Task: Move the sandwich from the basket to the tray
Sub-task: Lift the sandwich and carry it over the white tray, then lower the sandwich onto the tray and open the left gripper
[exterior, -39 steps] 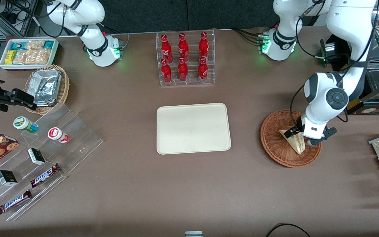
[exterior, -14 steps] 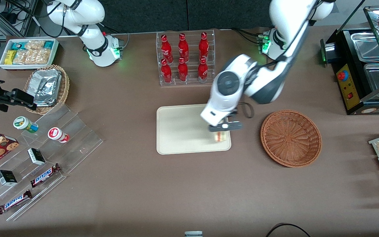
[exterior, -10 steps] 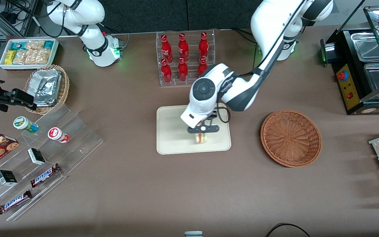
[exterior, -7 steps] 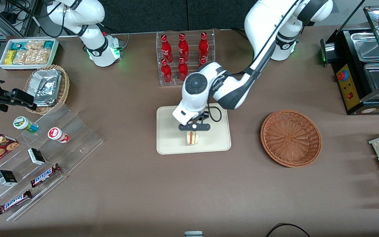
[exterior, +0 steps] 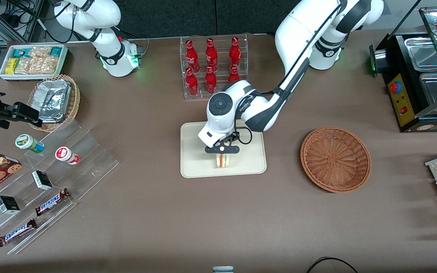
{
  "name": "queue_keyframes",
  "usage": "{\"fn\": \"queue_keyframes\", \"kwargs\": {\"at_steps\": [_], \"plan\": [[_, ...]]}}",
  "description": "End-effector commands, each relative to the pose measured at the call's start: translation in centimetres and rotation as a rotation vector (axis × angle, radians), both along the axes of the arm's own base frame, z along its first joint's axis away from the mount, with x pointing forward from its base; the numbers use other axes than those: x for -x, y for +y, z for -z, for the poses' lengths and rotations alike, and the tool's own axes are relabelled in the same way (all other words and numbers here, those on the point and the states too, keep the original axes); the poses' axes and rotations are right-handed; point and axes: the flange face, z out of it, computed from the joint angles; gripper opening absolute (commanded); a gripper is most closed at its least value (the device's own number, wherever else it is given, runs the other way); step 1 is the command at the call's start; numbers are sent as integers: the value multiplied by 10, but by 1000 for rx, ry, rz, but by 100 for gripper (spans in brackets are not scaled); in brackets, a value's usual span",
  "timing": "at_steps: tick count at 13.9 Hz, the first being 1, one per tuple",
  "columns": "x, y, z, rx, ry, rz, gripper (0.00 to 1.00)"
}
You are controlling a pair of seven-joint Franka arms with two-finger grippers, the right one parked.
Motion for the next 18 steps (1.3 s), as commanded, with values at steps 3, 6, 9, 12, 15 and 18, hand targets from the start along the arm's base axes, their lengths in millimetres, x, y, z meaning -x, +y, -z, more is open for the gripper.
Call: {"fn": "queue_keyframes", "kwargs": {"at_steps": [3, 6, 9, 12, 15, 18], "plan": [[5, -13, 17, -12, -14, 9, 0], [7, -12, 20, -32, -29, 31, 71], [8, -10, 16, -51, -18, 30, 99], [1, 1, -26, -70, -7, 2, 99], [-16, 37, -91, -106, -2, -108, 99], [-32, 87, -155, -123, 9, -199, 99]]}}
